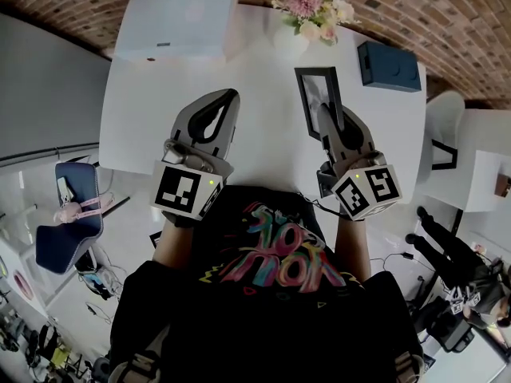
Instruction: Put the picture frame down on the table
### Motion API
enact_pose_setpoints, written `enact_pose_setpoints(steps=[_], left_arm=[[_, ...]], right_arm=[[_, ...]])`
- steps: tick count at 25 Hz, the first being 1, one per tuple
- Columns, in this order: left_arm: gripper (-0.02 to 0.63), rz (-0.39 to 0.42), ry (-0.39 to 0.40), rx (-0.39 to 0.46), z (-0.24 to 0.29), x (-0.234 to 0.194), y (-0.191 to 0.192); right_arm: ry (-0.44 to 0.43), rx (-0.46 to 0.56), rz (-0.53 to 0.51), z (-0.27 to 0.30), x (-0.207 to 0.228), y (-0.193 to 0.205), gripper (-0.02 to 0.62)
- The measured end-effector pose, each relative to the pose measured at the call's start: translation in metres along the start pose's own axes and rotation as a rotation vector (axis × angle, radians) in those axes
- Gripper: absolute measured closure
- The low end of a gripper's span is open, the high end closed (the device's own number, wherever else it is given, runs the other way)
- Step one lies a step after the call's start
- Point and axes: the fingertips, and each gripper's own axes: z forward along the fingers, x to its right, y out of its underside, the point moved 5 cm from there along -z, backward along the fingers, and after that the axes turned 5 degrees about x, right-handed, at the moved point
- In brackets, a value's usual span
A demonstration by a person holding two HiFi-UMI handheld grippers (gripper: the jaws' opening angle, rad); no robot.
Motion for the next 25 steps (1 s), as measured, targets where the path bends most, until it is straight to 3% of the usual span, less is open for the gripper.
enact_pose_setpoints(steps=[25], left_arm=[[0.58,-0.05,-0.003,-0.093,-0.003,0.004,0.068]], right_arm=[[-0.008,-0.205,0.373,0.019,0.04,0.124,0.526]])
